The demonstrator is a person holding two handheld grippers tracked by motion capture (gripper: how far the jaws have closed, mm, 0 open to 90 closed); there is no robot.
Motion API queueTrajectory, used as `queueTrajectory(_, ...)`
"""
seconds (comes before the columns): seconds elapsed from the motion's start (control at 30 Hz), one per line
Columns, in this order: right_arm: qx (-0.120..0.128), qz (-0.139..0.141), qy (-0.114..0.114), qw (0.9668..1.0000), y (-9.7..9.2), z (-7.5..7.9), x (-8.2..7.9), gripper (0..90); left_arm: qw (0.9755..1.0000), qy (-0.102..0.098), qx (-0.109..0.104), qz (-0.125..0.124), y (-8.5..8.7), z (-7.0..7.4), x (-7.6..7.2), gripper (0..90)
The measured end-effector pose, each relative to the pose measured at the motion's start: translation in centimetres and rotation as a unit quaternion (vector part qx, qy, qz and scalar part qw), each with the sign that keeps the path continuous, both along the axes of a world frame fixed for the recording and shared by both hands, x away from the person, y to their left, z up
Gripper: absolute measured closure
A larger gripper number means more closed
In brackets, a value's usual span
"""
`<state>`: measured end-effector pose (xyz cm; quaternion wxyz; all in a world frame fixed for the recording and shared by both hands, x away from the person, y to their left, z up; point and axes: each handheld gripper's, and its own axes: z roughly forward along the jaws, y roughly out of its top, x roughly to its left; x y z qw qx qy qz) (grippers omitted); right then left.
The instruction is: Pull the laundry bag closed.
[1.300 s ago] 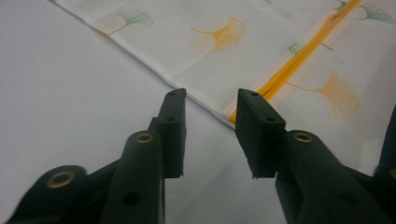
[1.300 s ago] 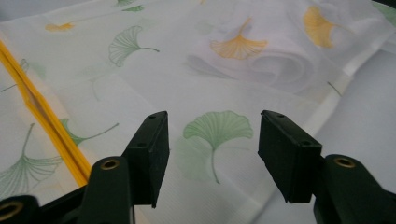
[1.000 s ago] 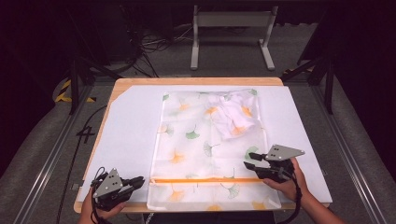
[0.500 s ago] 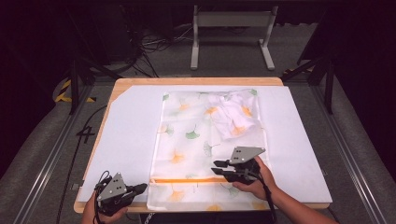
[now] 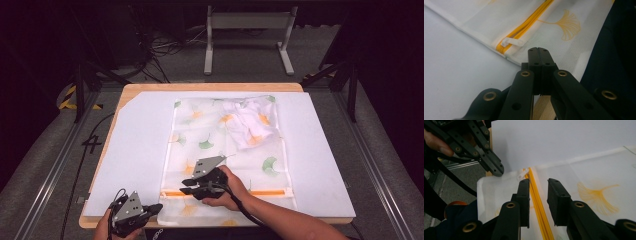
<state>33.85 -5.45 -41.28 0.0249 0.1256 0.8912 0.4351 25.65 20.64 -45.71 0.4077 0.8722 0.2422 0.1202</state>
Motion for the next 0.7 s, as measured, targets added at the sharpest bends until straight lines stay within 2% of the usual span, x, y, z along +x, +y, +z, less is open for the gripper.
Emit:
queueTrajectory(0.03,-0.002,0.003,0.003,1.0000,0.7,-0.2,0.1,74.2,1.0000,0.001,-0.002,-0.002,-0.1,0.0,0.1,90.0)
queueTrajectory(0.17,-0.017,0.013,0.010,0.9997,3.1,-0.9,0.1,74.5,0.9999,0.001,0.013,-0.003,-0.3,-0.3,0.0,90.0)
queueTrajectory(0.27,-0.022,0.016,0.015,0.9995,4.4,-1.4,0.0,72.5,1.0000,0.003,0.008,-0.002,-0.2,-0.4,0.0,90.0)
queueTrajectory(0.43,-0.030,0.007,0.025,0.9992,5.7,-2.0,0.0,70.3,0.9999,0.002,0.013,-0.005,-0.4,-0.4,0.0,90.0)
queueTrajectory(0.7,-0.043,-0.014,0.034,0.9984,6.4,-3.2,0.3,69.6,0.9997,0.001,0.017,-0.016,-0.6,-0.4,0.3,90.0)
